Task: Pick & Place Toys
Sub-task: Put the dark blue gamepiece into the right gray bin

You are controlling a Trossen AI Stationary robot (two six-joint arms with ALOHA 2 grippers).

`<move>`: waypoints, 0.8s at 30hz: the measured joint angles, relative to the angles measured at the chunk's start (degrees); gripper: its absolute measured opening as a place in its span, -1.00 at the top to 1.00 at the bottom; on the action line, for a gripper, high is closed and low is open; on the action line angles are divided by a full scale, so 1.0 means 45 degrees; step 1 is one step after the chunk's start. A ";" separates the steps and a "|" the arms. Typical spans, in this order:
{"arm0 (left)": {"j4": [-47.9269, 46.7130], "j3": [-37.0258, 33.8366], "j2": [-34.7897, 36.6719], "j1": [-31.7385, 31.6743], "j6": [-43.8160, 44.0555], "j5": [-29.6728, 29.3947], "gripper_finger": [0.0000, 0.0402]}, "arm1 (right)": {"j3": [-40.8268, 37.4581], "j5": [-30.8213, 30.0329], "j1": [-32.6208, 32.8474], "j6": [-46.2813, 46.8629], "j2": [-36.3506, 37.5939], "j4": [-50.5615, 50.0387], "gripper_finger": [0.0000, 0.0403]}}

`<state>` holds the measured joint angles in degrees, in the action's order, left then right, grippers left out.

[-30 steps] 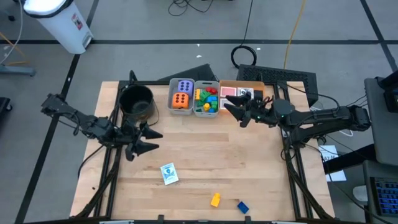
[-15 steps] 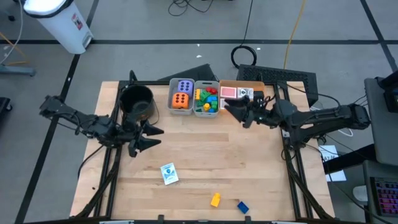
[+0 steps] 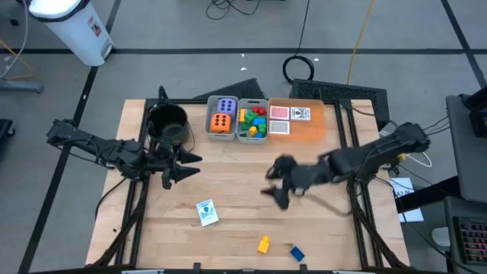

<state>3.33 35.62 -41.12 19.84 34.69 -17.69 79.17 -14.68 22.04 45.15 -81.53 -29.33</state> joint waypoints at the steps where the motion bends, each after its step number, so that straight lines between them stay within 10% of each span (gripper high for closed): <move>1: -0.0089 0.0000 0.0000 0.0000 0.0007 0.0008 -0.41 | 0.0200 0.0032 0.0305 0.0239 -0.0420 -0.0202 -0.36; 11: -0.0973 0.0000 -0.0005 0.0000 -0.0015 -0.0042 -0.41 | 0.0603 0.4108 0.2004 0.4640 -0.3120 -0.2844 -0.36; 24: -0.1811 0.0000 0.0000 0.0000 0.0031 -0.0055 -0.41 | 0.0599 0.4317 0.3565 0.5755 -0.4664 -0.3316 -0.36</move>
<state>-4.81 35.62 -41.12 19.84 34.83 -17.93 81.87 4.75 38.09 71.05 -102.52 -44.25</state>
